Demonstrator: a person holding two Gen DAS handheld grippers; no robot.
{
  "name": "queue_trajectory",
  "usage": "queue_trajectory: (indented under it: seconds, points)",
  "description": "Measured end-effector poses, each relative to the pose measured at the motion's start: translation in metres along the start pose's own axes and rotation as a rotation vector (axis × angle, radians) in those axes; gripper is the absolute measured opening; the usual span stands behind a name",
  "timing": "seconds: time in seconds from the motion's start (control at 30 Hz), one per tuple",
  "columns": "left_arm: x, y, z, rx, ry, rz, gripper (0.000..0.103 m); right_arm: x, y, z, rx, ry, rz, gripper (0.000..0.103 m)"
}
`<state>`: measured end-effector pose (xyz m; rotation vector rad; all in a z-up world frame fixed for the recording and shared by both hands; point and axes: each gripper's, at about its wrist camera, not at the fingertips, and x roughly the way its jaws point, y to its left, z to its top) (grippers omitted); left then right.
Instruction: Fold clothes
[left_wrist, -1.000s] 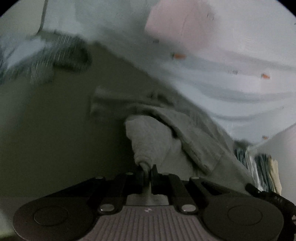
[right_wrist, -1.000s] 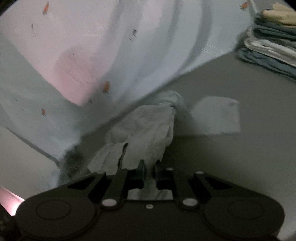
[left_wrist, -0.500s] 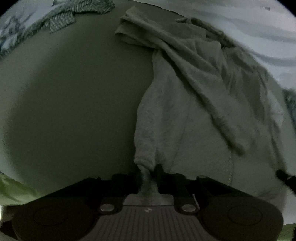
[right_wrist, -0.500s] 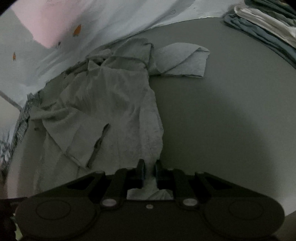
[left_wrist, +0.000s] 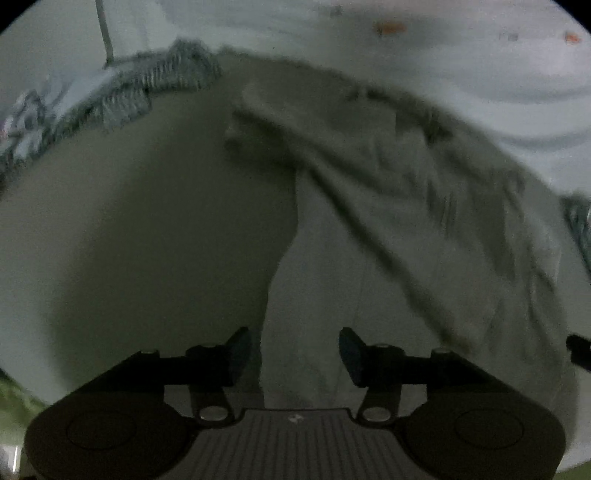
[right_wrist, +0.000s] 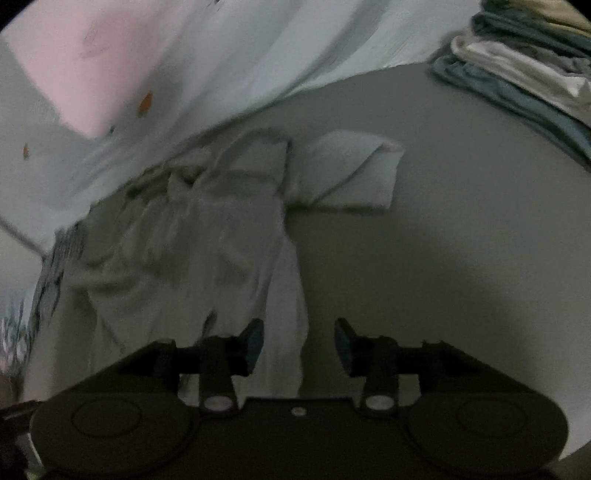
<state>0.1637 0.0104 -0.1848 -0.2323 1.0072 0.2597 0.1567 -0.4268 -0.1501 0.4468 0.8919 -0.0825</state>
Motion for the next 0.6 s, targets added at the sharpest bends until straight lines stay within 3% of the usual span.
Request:
queue_trajectory:
  seconds: [0.07,0.37,0.6]
  points:
    - [0.0,-0.007,0.014,0.013,-0.038,-0.007,0.062,0.004,-0.005,0.009,0.023,-0.021,-0.017,0.044]
    - [0.05,-0.046,0.071,0.01,0.018,-0.1,0.068,0.031,-0.023,0.045,0.13,-0.081,-0.088,0.044]
    - [0.106,-0.022,0.119,-0.162,0.063,0.012,0.068,0.068,-0.05,0.08,0.187,-0.103,-0.192,0.045]
